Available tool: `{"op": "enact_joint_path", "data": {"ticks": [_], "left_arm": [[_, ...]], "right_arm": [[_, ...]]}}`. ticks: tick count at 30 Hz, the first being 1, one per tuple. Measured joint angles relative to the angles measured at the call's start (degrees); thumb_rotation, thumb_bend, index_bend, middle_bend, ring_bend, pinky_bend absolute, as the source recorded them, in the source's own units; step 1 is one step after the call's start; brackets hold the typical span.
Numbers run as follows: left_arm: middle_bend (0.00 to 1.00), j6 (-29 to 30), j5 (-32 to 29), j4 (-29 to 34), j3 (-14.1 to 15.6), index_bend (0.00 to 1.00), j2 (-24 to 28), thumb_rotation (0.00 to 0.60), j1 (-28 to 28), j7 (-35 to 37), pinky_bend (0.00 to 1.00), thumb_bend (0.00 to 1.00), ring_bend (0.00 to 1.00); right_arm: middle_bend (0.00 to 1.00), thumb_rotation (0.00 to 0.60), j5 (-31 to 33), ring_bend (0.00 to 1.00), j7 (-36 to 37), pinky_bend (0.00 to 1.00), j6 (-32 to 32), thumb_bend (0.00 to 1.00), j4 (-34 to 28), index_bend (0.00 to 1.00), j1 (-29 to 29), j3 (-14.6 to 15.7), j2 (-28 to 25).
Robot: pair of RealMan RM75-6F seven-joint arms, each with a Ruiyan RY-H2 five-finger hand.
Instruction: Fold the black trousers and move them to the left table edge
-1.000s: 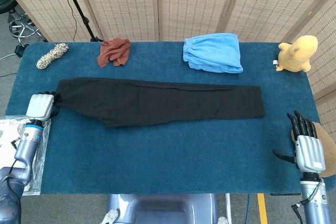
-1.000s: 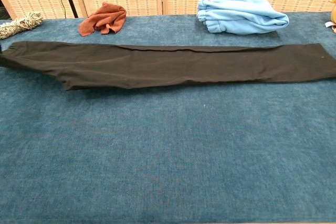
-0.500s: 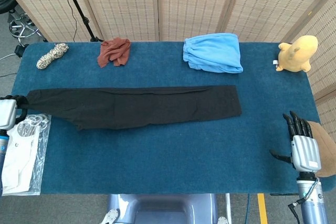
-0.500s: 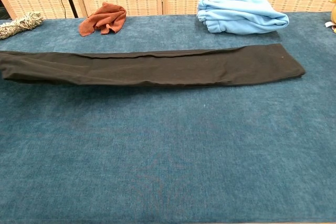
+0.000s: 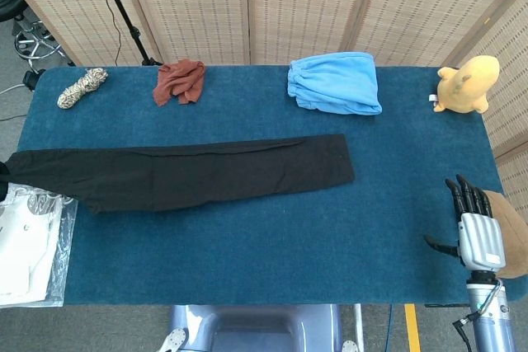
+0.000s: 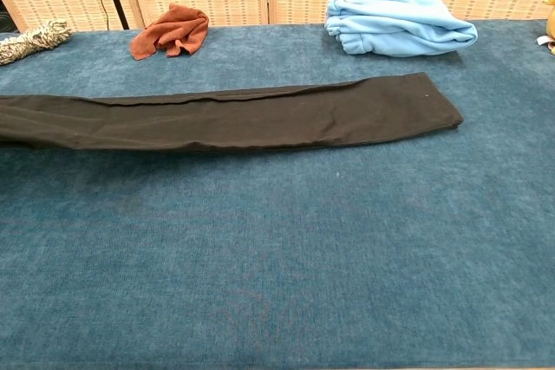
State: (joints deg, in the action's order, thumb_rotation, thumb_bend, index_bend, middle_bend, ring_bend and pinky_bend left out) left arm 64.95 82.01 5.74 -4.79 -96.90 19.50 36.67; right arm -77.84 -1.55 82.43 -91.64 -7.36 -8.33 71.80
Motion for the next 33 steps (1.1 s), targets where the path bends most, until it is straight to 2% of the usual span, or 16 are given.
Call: {"op": "enact_joint_path", "data": {"ticks": [6, 22, 28, 33], "left_arm": [[0.54, 0.87, -0.40, -0.06, -0.37, 0.67, 1.33, 0.600, -1.55, 2.11, 0.48, 0.50, 0.43], [0.54, 15.33, 0.78, 1.39, -0.36, 0.67, 0.56, 0.600, 0.16, 6.93, 0.48, 0.50, 0.43], [0.54, 22.02, 2.30, 2.45, 0.14, 0.67, 0.35, 0.600, 4.34, 5.53, 0.48, 0.50, 0.43], [0.54, 25.45, 5.23, 4.44, 1.82, 0.67, -0.14, 0.600, 9.84, 0.04, 0.48, 0.50, 0.43]], "right_arm": [[0.00, 0.600, 0.39, 0.00, 0.04, 0.02, -0.67, 0.00, 0.27, 0.06, -0.19, 0.00, 0.09], [0.00, 0.600, 0.82, 0.00, 0.25, 0.02, -0.71, 0.00, -0.07, 0.06, -0.08, -0.22, -0.07], [0.00, 0.600, 0.88, 0.00, 0.60, 0.02, -0.41, 0.00, -0.56, 0.06, 0.06, -0.44, -0.48], [0.00, 0.600, 1.15, 0.00, 1.07, 0.02, -0.39, 0.00, -0.79, 0.06, 0.12, -0.71, -0.83]]}}
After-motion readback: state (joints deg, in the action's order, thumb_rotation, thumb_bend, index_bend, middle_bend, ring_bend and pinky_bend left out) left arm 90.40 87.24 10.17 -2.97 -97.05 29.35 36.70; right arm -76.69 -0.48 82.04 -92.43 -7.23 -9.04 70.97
